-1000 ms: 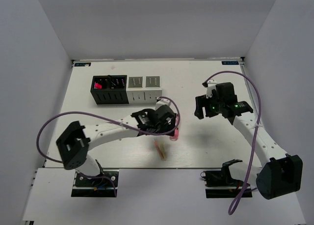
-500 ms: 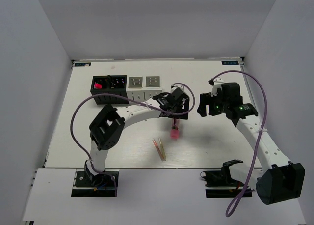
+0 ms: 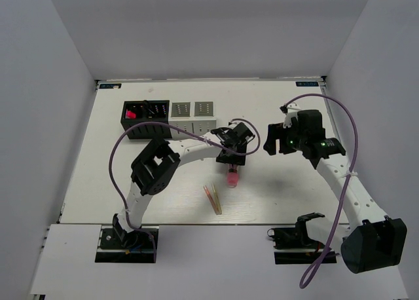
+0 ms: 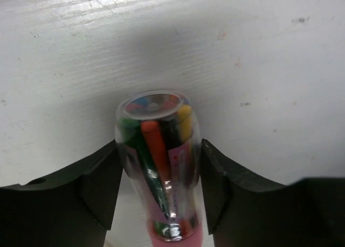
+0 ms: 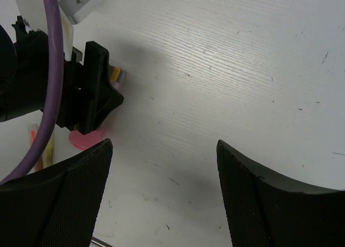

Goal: Sort the stationery into containers
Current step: Pick up the stationery from the center of the board, then place the stationery in the storage box, then pick up the pen from the center of the board, then place the pen in the storage box, then pick up the pen from the center of the board.

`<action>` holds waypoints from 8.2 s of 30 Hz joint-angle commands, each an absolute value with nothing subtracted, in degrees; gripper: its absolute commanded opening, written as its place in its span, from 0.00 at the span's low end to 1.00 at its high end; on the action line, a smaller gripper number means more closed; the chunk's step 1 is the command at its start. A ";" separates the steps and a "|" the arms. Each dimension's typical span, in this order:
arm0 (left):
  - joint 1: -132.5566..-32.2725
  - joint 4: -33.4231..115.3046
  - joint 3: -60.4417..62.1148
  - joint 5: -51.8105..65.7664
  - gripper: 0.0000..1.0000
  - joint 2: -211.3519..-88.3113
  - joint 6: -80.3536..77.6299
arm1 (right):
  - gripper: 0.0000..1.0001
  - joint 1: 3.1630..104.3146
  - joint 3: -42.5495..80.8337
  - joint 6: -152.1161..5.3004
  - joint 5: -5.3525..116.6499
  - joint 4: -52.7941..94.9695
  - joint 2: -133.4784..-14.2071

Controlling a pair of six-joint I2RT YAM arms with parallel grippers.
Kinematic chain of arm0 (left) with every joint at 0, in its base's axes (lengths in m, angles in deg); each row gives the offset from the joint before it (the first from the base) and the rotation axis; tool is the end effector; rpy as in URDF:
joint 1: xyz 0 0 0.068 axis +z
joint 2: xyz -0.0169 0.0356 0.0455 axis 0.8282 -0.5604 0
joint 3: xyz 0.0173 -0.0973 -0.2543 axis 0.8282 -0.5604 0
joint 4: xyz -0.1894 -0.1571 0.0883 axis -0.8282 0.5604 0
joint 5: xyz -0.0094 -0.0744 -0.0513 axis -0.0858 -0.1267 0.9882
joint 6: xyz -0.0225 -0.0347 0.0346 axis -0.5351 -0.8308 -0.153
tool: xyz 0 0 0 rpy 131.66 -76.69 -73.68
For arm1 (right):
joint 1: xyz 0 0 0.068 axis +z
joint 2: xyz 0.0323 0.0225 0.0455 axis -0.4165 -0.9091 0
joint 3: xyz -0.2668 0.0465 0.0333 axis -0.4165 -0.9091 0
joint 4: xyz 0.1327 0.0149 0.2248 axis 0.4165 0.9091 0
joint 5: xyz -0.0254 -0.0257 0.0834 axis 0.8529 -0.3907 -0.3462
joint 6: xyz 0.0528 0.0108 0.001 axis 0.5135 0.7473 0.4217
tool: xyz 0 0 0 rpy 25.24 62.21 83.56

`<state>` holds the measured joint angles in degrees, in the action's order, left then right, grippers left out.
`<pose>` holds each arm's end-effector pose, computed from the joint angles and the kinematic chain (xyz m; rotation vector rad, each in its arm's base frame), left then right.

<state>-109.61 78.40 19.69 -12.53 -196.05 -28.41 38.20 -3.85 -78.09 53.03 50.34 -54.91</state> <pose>0.2685 -0.3538 0.1657 0.2980 2.6866 -0.2306 0.2245 0.0607 0.2966 -0.3219 2.2451 0.3482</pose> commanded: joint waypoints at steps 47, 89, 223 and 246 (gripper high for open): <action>-86.68 46.49 18.85 -43.56 0.01 -176.82 0.81 | 0.00 36.74 -6.66 -81.98 40.61 47.21 -54.90; -87.90 35.93 9.79 -46.38 0.78 -177.53 6.00 | 0.46 36.65 -6.48 -82.59 40.09 47.47 -56.22; -93.97 65.11 34.69 -45.23 0.16 -190.80 -7.27 | 0.81 36.74 -4.28 -85.23 35.25 52.13 -59.03; -107.68 101.15 6.89 -22.96 0.73 -163.83 -50.05 | 0.01 36.65 -2.44 -85.59 33.93 55.65 -61.58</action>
